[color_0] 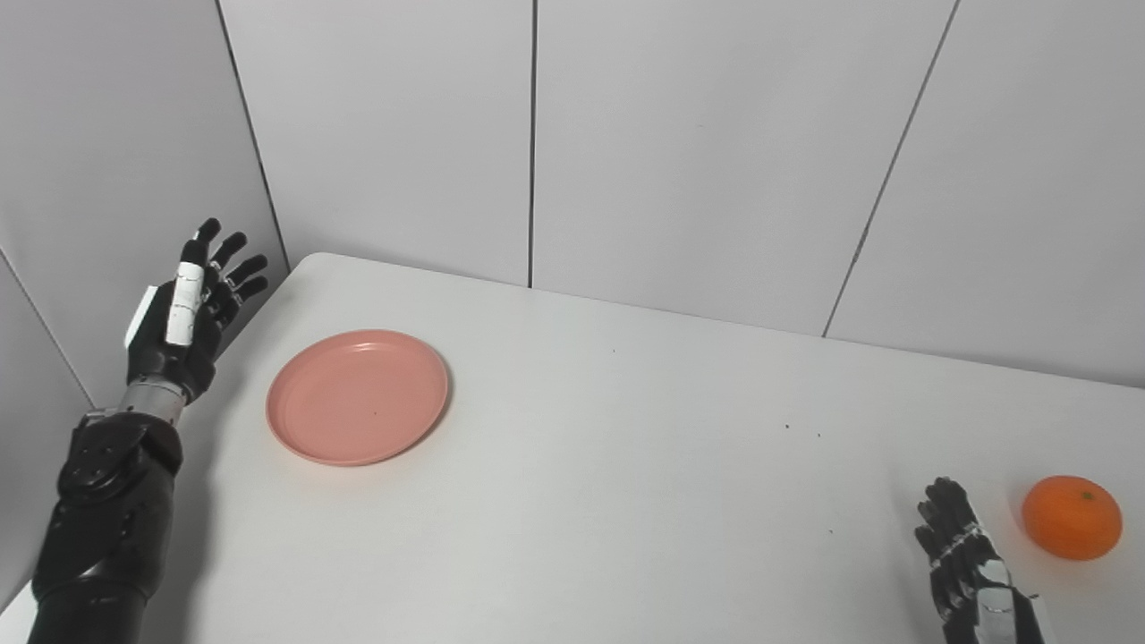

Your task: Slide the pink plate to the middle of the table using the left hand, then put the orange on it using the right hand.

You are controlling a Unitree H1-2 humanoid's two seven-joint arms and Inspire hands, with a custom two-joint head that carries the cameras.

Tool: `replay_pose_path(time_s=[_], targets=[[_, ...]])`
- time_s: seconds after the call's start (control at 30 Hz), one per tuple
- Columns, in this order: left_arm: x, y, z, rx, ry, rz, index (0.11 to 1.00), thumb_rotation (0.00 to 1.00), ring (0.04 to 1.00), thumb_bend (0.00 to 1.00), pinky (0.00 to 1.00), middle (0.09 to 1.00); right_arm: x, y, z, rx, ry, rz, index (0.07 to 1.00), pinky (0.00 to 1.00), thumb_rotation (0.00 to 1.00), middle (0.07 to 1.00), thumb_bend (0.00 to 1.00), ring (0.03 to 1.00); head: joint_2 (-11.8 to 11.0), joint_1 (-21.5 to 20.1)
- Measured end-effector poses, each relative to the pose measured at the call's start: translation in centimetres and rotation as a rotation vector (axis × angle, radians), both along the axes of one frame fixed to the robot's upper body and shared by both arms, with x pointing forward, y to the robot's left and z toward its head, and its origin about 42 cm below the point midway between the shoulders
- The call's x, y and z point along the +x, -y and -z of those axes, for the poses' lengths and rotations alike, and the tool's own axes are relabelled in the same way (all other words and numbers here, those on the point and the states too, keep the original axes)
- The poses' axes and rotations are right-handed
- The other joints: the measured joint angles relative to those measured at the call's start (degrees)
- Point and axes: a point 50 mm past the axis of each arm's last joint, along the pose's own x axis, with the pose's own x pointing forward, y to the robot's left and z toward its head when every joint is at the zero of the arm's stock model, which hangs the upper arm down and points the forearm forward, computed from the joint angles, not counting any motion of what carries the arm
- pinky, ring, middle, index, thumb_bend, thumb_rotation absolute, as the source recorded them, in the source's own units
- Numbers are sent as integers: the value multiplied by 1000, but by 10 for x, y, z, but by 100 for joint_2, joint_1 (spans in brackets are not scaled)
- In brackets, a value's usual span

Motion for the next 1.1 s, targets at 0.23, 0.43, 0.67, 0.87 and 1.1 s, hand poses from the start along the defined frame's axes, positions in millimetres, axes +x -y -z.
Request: replay_pose_path(time_s=[0.23, 0.43, 0.67, 0.87, 1.1], targets=[[4, -7, 24, -36, -41, -30, 941, 749, 793, 1000, 761, 856, 0, 0, 0, -2, 0, 0, 915, 985, 985, 941, 859, 955, 44, -44], [0, -11, 47, -50, -82, -51, 903, 750, 737, 1000, 685, 800, 0, 0, 0, -3, -1, 0, 913, 972, 985, 937, 848, 946, 53, -44], [6, -8, 52, -46, -83, -35, 902, 756, 760, 1000, 706, 811, 0, -1, 0, -3, 1, -2, 914, 982, 975, 942, 843, 951, 97, -70], [14, -5, 55, -17, -105, -18, 915, 790, 756, 1000, 711, 835, -1, -1, -1, -3, 2, -3, 908, 962, 975, 934, 835, 940, 132, -88], [18, -2, 55, 2, -107, 8, 931, 773, 783, 1000, 749, 842, -1, -1, -1, -3, 3, -4, 909, 964, 972, 934, 824, 940, 149, -114]])
